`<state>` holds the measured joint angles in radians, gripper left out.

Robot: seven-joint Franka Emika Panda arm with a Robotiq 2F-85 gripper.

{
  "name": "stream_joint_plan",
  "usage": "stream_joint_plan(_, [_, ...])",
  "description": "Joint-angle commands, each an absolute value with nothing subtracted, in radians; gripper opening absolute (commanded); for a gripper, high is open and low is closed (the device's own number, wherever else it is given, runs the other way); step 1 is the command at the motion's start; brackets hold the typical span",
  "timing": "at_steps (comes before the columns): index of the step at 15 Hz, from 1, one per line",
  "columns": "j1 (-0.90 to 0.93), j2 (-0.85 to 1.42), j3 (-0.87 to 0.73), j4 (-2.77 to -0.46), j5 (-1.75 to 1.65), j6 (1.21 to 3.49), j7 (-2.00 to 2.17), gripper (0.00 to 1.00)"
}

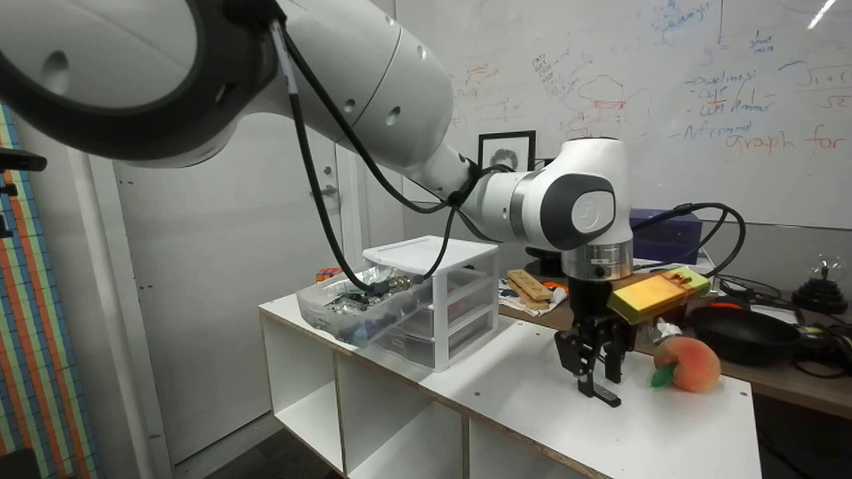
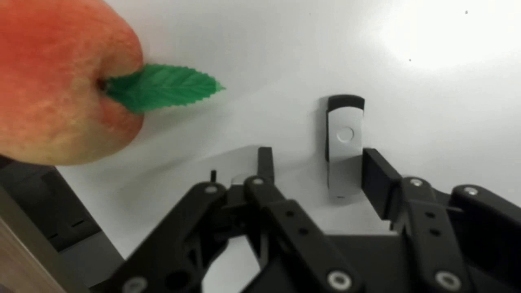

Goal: Pick up the two objects from table, put them in the drawer and close the drawer.

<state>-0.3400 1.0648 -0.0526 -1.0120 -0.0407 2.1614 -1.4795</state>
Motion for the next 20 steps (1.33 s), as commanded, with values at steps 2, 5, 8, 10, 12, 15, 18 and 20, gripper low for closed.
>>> stream_joint_plan(2, [-0.33, 1.103, -0.057, -0.934, -0.064, 2.141, -1.454, 0.2])
stream_joint_plan(5, [-0.323, 1.083, -0.069, -0.966, -0.059, 2.155, -1.449, 0.07])
stream_joint_plan(8, [-0.316, 1.059, -0.081, -1.003, -0.061, 2.168, -1.423, 0.13])
stream_joint_plan(10, [-0.304, 1.028, -0.095, -1.036, -0.065, 2.185, -1.382, 0.13])
stream_joint_plan(12, [-0.283, 0.989, -0.117, -1.072, -0.068, 2.206, -1.312, 0.13])
stream_joint_plan(15, [-0.235, 0.881, -0.162, -1.181, -0.079, 2.262, -1.184, 0.13])
stream_joint_plan(18, [-0.196, 0.75, -0.192, -1.314, -0.079, 2.334, -1.107, 0.12])
stream_joint_plan(20, [-0.173, 0.667, -0.21, -1.398, -0.085, 2.373, -1.078, 0.12])
